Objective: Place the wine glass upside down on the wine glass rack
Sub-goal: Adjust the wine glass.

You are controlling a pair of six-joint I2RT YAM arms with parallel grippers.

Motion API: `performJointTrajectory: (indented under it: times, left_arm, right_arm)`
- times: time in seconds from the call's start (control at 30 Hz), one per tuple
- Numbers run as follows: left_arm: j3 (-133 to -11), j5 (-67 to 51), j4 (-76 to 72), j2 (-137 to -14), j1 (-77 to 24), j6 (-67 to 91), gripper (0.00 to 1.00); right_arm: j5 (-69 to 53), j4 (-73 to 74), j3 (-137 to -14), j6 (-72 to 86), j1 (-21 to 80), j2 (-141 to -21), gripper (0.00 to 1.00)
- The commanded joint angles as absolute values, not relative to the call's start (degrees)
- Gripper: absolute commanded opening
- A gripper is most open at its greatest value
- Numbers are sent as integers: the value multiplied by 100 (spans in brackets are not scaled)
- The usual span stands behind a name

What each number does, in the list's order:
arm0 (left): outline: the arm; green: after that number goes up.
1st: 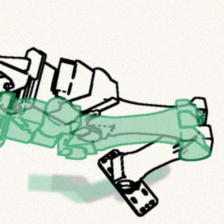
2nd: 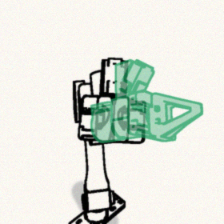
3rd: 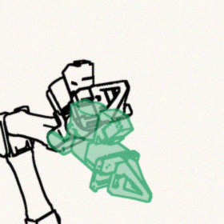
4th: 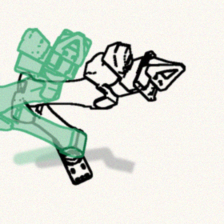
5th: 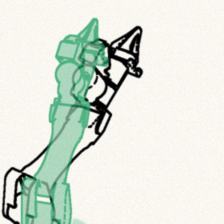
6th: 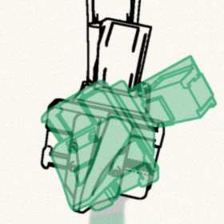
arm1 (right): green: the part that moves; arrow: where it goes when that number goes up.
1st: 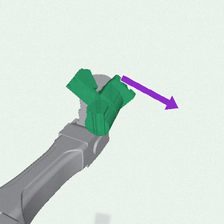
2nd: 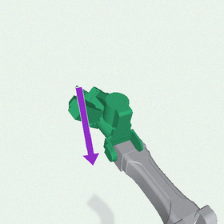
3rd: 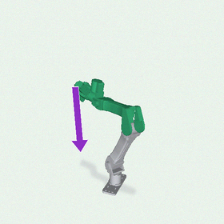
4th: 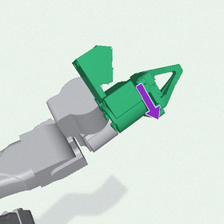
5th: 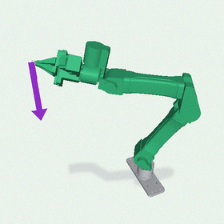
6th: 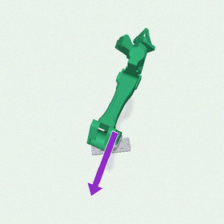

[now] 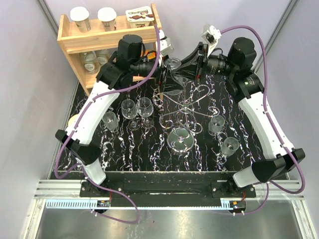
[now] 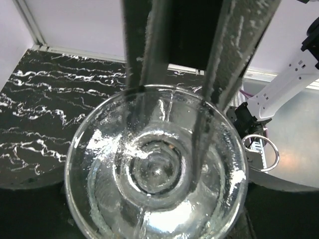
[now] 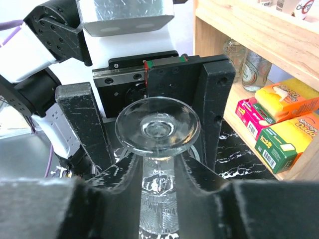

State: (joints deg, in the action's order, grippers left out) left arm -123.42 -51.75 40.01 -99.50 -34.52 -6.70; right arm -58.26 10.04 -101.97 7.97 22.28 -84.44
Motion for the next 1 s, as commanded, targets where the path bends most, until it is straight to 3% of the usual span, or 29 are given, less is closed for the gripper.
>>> performJointTrajectory:
  times: [0.0,0.1,0.3,0.37,0.57,0.67,0.97]
  left_arm:
    - [-12612,-5142,3542,-9914,-3595,-826,0]
    - [-12577,-5168,3542,-9870,-3595,-826,0]
    - [-12261,-5177,3366,-9686,-3595,-826,0]
    - [-12156,-5203,3340,-9633,-3595,-844,0]
    - [-12015,-5055,3340,-9528,-3595,-1037,0]
    - [-11927,-4808,3401,-9422,-3595,-1309,0]
    - [-12111,-4404,4016,-9071,-3586,-1740,0]
  right_arm:
    - [-5871,432,-10037,1388,2435,-8482,22]
    - [-5889,80,-9914,1748,2434,-8473,0]
    - [-5968,-44,-9774,1724,2426,-8341,0]
    - [-5916,542,-9791,1382,2426,-8227,7]
    - [-5493,2178,-10370,36,2434,-7954,56]
    - [-5537,2381,-10485,35,2426,-7832,61]
    - [-4853,3014,-10722,-597,2417,-7638,63]
